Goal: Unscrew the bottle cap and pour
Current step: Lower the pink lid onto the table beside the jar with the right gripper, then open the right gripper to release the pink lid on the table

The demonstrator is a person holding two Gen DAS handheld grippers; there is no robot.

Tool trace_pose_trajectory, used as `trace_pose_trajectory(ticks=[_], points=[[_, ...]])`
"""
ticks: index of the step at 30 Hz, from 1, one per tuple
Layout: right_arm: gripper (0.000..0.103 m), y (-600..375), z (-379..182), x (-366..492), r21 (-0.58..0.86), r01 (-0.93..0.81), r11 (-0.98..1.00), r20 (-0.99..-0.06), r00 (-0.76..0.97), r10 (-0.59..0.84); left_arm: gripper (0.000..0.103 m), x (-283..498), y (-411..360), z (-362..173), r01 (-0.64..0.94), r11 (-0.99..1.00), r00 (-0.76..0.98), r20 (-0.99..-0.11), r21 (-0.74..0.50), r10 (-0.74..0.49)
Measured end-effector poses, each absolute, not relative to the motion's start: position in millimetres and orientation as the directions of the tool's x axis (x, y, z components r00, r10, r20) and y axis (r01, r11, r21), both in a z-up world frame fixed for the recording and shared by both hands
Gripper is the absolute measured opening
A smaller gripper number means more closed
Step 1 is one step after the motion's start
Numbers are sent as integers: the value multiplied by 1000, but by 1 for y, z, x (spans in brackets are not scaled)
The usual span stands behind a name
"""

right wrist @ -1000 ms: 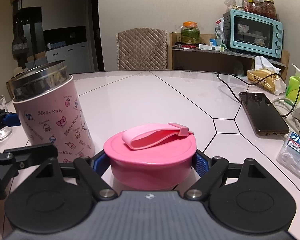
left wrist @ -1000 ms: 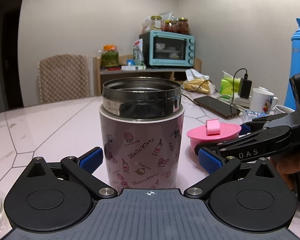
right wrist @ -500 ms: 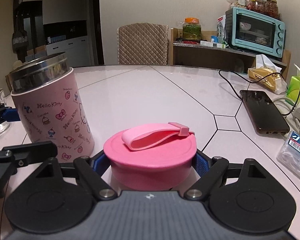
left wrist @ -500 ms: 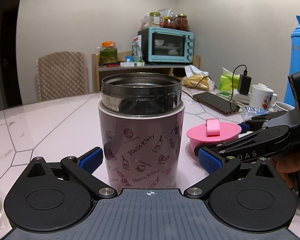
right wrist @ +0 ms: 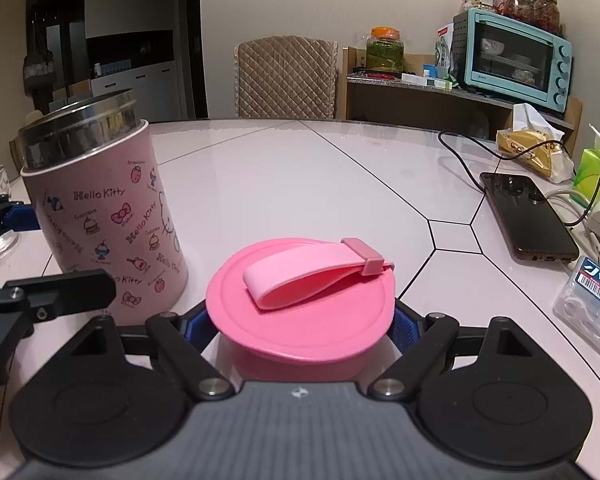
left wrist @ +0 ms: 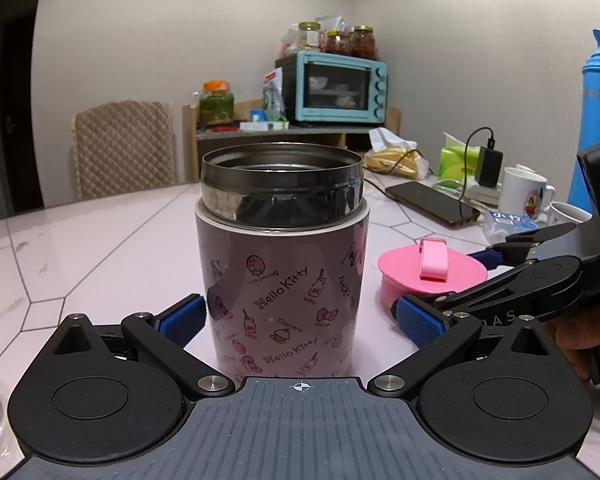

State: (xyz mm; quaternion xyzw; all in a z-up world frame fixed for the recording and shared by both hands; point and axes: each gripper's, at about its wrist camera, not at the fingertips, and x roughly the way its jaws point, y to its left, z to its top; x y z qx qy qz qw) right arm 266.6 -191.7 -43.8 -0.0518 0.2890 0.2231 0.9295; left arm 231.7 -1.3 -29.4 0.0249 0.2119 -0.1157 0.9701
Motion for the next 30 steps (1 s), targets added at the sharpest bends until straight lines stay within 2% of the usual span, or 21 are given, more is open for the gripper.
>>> trace_pose_trajectory(ticks=[9, 14, 17, 30], points=[[97, -192, -45, 268, 30, -445, 895, -555, 737, 385, 103, 229, 1, -31, 236, 972, 884, -415, -3, -216], [98, -192, -44, 268, 29, -445, 895, -554, 739, 385, 103, 227, 2, -32, 234, 972, 884, -414, -5, -215], [103, -192, -44, 267, 28, -448, 893, -554, 737, 387, 103, 227, 3, -31, 233, 972, 884, -415, -6, -214], [103, -190, -41, 264, 15, -448, 894, -548, 744, 383, 103, 227, 5, -31, 233, 972, 883, -418, -8, -215]])
